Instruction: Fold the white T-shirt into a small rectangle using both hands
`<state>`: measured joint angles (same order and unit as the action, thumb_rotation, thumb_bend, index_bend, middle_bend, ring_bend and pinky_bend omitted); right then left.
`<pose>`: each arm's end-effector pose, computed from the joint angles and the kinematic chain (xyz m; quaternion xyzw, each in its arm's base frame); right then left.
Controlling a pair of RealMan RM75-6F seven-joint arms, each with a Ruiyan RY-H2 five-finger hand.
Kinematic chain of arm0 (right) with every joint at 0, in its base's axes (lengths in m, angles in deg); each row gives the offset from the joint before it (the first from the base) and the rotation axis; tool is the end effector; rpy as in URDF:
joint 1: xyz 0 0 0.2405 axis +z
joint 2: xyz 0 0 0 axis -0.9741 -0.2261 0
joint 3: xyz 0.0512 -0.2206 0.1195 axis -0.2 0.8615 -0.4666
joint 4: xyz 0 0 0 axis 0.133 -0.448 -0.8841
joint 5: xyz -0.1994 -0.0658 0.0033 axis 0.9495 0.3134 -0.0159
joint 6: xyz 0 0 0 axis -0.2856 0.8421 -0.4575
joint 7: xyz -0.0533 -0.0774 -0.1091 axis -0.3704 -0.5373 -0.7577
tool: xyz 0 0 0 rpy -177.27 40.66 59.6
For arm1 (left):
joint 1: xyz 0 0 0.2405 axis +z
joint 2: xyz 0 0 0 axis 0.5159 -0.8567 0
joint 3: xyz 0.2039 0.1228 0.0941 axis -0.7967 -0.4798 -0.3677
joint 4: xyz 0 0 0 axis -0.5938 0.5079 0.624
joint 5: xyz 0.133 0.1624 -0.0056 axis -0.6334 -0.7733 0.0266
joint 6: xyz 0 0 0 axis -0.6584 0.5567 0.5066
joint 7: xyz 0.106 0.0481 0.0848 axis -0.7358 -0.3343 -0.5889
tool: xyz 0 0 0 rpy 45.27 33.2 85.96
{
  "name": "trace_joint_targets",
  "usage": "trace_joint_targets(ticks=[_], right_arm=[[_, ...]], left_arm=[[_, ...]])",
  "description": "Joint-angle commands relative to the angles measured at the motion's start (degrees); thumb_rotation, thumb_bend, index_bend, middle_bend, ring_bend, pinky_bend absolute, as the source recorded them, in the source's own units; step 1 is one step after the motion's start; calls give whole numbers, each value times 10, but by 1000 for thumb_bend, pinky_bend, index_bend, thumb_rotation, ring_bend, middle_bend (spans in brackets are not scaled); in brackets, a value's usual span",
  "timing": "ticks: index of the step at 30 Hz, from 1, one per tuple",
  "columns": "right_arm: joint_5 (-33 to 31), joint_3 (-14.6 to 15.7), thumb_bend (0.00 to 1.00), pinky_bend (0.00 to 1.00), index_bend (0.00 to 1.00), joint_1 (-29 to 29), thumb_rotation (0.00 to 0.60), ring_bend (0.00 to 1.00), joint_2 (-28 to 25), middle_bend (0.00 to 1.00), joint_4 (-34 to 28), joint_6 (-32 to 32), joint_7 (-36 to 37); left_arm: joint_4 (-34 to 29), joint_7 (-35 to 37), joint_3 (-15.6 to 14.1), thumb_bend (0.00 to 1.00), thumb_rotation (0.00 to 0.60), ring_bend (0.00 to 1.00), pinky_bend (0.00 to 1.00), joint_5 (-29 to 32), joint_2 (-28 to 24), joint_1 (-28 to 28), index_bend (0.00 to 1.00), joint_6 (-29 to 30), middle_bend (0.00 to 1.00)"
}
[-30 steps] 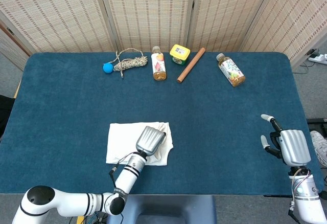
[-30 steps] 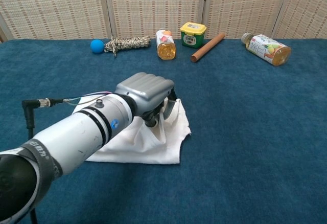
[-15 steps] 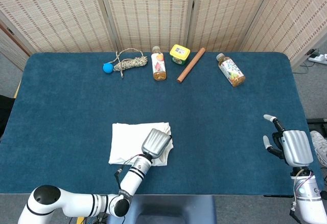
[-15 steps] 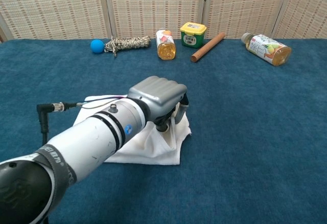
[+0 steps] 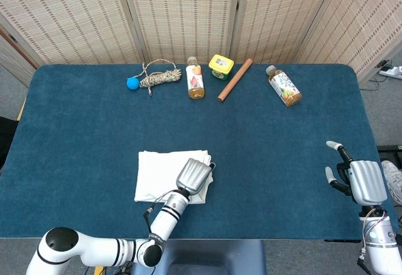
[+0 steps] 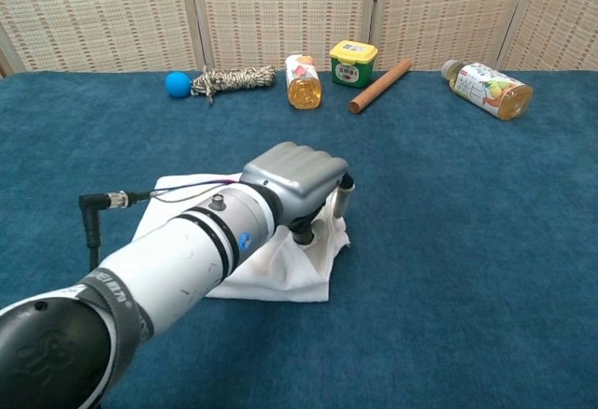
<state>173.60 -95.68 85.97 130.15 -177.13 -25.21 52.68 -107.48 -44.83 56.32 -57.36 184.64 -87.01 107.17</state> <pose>-0.2889 -0.2180 0.1499 0.5557 -0.3989 0.4709 0.5571 -0.0163 0.3016 -0.1332 -0.8003 -0.2747 -0.3350 0.4145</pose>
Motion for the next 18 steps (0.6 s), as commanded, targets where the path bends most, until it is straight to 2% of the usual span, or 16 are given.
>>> trace_joint_targets(ticks=[1, 6, 11, 18], right_arm=[[1, 0, 421, 1000, 198, 0, 600, 1000, 0, 962, 0, 0, 0], [2, -2, 421, 1000, 198, 0, 600, 1000, 0, 962, -1, -1, 0], [3, -3, 421, 1000, 198, 1, 600, 1000, 1, 962, -2, -1, 0], [5, -3, 421, 1000, 198, 3, 600, 1000, 3, 962, 0, 1, 3]], left_arm=[[-3, 11, 0, 318, 600, 776, 895, -14, 1, 2, 263, 9, 816], [-18, 48, 8, 266, 600, 776, 898, -40, -1, 9, 135, 22, 816], [-46, 66, 7, 264, 600, 776, 899, -64, -18, 20, 121, 39, 816], [-85, 55, -12, 264, 600, 776, 899, -77, -64, 42, 121, 57, 816]])
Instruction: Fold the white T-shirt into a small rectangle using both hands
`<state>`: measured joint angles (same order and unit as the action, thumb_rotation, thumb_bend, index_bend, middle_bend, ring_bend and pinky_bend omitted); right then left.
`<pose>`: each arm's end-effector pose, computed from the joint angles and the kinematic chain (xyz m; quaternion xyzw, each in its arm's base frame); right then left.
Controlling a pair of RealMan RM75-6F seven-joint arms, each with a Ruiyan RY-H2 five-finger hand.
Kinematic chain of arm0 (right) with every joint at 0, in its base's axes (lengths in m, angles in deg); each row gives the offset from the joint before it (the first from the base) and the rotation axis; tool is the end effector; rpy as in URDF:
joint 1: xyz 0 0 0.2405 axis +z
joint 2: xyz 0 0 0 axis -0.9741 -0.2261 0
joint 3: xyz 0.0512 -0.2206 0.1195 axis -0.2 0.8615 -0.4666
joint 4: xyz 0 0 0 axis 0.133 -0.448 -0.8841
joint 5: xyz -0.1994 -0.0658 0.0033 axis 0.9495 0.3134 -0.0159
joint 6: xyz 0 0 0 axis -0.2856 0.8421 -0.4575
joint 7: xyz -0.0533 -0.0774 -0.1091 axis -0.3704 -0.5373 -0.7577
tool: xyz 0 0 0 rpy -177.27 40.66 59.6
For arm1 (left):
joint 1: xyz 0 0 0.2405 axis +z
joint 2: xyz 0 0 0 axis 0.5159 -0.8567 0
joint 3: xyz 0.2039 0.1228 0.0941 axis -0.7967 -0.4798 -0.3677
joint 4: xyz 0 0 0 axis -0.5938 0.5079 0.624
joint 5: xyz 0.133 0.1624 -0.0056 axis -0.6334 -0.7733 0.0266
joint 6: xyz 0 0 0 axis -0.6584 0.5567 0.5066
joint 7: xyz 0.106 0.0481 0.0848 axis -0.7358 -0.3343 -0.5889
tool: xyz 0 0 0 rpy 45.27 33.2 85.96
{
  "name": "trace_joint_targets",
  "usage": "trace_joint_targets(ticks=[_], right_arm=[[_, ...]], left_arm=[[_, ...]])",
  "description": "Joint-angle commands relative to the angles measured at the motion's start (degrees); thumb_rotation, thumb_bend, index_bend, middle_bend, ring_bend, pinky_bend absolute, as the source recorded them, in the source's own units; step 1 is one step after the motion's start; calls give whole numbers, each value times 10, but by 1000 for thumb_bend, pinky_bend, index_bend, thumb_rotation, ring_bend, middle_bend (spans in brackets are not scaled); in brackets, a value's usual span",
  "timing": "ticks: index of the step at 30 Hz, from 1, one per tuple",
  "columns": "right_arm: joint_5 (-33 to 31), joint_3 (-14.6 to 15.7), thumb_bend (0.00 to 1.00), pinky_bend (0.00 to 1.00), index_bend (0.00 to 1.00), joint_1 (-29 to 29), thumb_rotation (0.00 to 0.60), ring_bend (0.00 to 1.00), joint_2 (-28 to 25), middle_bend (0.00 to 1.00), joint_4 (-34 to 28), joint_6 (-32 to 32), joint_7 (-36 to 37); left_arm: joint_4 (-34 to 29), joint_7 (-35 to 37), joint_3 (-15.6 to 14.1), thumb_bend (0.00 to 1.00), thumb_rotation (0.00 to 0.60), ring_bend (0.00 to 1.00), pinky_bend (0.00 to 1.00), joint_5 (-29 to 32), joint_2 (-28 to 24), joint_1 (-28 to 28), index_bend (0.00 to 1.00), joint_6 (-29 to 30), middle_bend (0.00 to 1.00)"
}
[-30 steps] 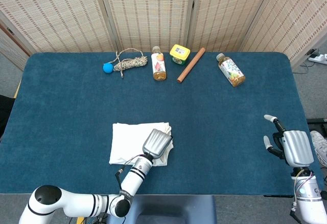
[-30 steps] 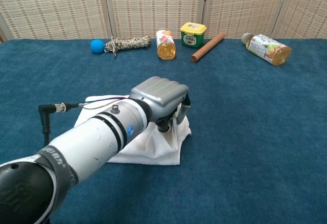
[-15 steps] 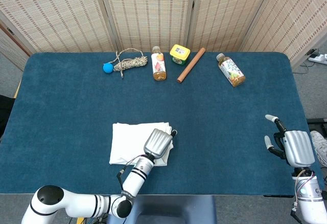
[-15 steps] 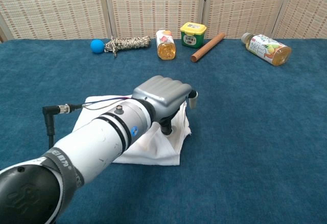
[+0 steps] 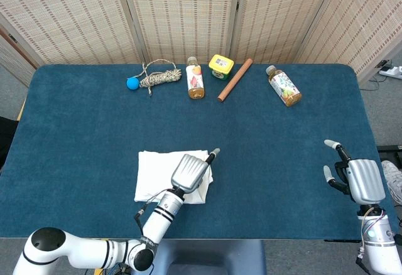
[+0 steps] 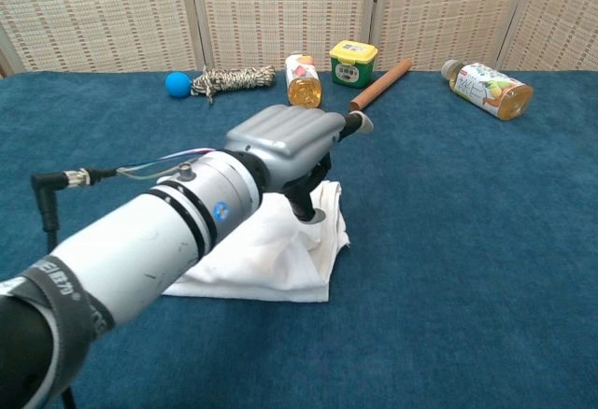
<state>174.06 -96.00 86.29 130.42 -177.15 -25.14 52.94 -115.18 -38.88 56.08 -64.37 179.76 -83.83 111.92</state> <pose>-0.2856 -0.2205 0.1487 0.5565 -0.3971 0.4776 0.5519 -0.0141 0.2984 -0.0969 -0.7657 -0.2874 -0.4046 0.4091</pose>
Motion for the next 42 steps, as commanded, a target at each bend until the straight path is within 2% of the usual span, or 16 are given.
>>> trace_joint_targets(ticks=[1, 6, 13, 25, 34, 38, 42], right_arm=[[0, 0, 421, 1000, 198, 0, 600, 1000, 1, 962, 1, 1, 1], [2, 1, 421, 1000, 198, 1, 600, 1000, 2, 962, 2, 1, 2], [3, 2, 421, 1000, 198, 1, 600, 1000, 2, 962, 0, 2, -1], [-3, 2, 421, 1000, 198, 0, 600, 1000, 1, 962, -3, 4, -7], [-3, 0, 420, 1000, 198, 0, 600, 1000, 2, 962, -2, 4, -6], [-2, -1, 421, 1000, 198, 0, 600, 1000, 0, 962, -3, 1, -5], [-2, -3, 421, 1000, 198, -2, 600, 1000, -5, 962, -4, -1, -4]], left_arm=[[-7, -5, -12, 264, 600, 776, 899, -8, -20, 13, 122, 10, 816], [6, -3, -30, 264, 600, 775, 899, 0, -34, 27, 122, 1, 815], [20, 4, -46, 264, 600, 775, 899, -3, -18, 32, 122, -11, 815], [10, 13, -53, 264, 600, 775, 899, -33, 15, 34, 123, -13, 815], [15, 10, -57, 264, 600, 775, 899, -32, 30, 40, 123, -20, 815], [-4, 22, -51, 264, 600, 771, 900, -36, 17, 49, 122, -14, 810], [-56, 49, -39, 264, 600, 755, 900, -45, -25, 67, 122, 4, 796]])
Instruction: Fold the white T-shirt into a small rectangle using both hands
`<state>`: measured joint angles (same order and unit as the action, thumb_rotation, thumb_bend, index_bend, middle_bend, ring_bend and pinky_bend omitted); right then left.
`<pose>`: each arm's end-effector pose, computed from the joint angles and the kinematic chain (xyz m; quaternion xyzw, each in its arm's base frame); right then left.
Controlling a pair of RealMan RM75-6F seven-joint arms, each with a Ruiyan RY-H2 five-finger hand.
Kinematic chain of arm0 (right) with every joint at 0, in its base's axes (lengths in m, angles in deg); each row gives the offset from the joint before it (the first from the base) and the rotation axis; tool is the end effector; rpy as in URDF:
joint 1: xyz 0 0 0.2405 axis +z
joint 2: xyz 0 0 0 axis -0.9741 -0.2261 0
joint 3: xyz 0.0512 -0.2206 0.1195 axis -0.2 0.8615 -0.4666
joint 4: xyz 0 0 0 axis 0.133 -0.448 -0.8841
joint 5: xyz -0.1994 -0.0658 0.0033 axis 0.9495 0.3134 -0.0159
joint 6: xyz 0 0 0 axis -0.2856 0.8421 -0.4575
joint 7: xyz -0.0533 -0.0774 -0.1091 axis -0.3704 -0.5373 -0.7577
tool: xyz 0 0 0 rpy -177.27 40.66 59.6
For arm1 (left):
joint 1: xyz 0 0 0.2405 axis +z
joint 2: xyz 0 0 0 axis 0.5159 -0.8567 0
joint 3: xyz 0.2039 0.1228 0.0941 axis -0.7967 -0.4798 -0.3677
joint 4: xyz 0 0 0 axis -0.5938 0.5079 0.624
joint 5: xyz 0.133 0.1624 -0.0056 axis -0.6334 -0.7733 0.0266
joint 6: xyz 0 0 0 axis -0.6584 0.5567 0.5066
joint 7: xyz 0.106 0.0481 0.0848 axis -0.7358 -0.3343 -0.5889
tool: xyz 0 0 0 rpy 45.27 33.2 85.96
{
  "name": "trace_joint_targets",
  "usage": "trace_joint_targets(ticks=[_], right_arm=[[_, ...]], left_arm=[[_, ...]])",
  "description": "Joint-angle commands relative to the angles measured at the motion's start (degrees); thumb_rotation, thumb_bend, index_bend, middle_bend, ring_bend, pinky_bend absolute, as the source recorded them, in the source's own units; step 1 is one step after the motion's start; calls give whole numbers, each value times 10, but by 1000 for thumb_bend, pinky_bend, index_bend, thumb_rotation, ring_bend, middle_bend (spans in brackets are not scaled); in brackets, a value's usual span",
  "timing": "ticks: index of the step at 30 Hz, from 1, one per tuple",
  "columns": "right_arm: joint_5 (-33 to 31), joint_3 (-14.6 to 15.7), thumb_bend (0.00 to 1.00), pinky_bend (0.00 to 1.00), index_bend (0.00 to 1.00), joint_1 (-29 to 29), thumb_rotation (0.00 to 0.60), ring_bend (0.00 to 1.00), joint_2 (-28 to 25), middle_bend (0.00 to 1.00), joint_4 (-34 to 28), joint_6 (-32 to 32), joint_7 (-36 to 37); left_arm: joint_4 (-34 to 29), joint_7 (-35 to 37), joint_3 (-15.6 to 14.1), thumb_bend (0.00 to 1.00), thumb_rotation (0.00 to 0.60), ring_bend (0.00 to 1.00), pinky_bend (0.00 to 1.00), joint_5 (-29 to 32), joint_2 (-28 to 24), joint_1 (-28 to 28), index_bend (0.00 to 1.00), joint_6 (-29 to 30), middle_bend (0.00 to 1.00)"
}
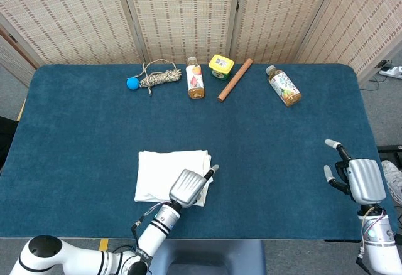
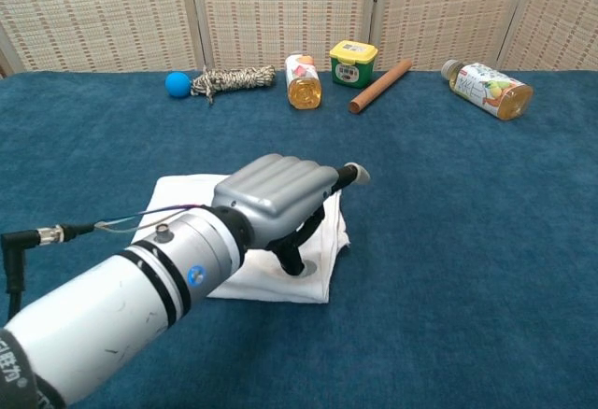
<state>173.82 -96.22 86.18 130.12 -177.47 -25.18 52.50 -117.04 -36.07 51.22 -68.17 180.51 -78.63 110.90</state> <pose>-0.2855 -0.2206 0.1508 0.5555 -0.3951 0.4760 0.5556 -0.0342 0.2662 -0.1112 -0.7811 -0.3105 -0.3949 0.3709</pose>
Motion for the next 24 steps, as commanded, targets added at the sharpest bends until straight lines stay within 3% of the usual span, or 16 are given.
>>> trace_joint_targets(ticks=[1, 6, 12, 24], right_arm=[[1, -1, 421, 1000, 198, -1, 600, 1000, -5, 962, -1, -2, 1], [0, -1, 421, 1000, 198, -1, 600, 994, -21, 958, -7, 3, 0], [0, 10, 421, 986, 198, 5, 600, 863, -45, 858, -18, 32, -9], [15, 32, 430, 461, 198, 24, 600, 371, -63, 405, 6, 81, -23]], left_arm=[[-54, 30, 14, 264, 600, 746, 900, -8, -49, 22, 122, 20, 788], [-101, 51, 20, 264, 600, 679, 894, -11, -128, 57, 125, 51, 731], [-119, 86, 11, 264, 600, 565, 797, -14, -212, 108, 141, 92, 627], [-86, 188, -13, 264, 600, 388, 572, -28, -318, 210, 161, 155, 454]])
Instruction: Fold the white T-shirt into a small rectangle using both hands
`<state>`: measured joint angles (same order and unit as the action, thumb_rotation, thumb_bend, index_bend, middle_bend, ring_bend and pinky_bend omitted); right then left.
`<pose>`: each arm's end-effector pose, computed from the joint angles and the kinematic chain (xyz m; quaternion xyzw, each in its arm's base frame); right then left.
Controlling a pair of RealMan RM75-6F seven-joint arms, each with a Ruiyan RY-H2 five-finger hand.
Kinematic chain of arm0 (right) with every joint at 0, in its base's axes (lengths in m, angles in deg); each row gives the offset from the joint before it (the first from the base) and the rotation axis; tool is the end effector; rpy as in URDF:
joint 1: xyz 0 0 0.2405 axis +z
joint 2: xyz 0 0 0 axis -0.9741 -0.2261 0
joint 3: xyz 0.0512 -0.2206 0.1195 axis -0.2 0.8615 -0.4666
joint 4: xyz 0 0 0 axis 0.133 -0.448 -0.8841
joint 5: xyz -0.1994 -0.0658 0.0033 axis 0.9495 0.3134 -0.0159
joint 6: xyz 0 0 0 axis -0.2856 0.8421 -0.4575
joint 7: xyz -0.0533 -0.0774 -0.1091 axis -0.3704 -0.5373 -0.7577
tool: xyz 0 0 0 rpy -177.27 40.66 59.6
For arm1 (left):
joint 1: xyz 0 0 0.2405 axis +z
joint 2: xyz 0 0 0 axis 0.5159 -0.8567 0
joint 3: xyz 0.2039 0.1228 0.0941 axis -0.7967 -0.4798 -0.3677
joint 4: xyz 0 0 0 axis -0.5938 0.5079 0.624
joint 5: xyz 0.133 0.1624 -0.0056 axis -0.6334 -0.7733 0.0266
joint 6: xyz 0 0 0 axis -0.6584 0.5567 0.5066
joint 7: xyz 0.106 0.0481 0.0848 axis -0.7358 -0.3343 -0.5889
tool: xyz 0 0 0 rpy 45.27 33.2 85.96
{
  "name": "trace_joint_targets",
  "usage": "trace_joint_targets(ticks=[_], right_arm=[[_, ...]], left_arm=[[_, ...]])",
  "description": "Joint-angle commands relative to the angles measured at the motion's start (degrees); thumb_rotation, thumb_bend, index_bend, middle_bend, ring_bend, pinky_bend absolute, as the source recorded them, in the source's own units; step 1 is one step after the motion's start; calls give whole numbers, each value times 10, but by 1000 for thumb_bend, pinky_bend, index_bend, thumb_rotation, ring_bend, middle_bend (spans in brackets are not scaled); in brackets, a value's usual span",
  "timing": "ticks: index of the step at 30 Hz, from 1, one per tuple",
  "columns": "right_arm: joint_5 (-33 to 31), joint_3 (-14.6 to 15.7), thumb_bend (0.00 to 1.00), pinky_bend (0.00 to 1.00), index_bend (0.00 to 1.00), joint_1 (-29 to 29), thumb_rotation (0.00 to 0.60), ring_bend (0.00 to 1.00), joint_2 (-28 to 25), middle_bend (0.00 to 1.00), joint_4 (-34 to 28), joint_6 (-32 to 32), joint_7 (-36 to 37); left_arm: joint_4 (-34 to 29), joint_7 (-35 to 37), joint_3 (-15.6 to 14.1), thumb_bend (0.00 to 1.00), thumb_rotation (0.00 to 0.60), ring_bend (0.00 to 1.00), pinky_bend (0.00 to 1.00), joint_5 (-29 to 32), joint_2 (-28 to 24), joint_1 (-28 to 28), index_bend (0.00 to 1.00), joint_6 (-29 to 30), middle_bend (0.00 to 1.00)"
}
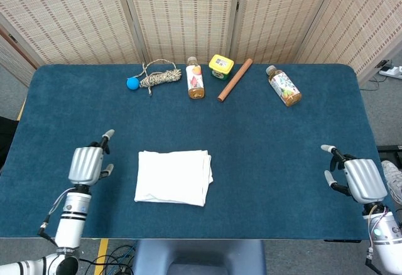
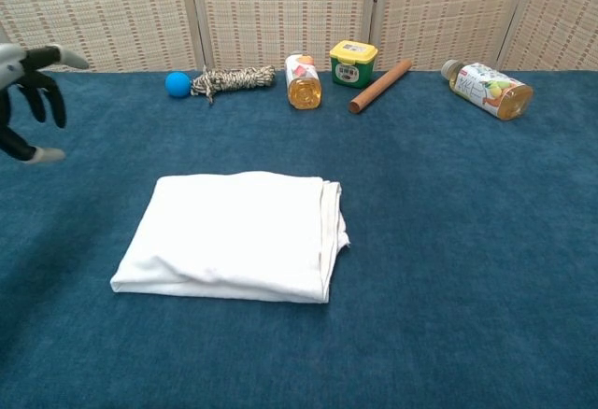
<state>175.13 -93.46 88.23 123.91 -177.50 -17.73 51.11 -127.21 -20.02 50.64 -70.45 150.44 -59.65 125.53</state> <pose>-0.2958 -0.2231 0.1602 0.6278 -0.3895 0.3978 0.5440 -0.2044 0.2935 0.0647 -0.6128 -0.3703 -0.3846 0.5826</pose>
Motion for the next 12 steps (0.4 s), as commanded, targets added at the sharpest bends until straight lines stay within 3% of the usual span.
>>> trace_joint_targets(ticks=[1, 5, 12], right_arm=[[2, 6, 430, 390, 198, 4, 600, 308, -2, 352, 9, 10, -15], [-1, 10, 430, 234, 134, 5, 600, 152, -3, 204, 18, 16, -31], [-13, 13, 430, 147, 63, -7, 600, 62, 0, 108, 19, 3, -41]], left_arm=[[21, 43, -10, 264, 600, 351, 539, -6, -27, 29, 161, 7, 429], [39, 85, -21, 264, 600, 242, 453, -15, -48, 61, 158, 18, 342], [59, 137, -41, 264, 600, 235, 443, -38, -62, 127, 158, 70, 325]])
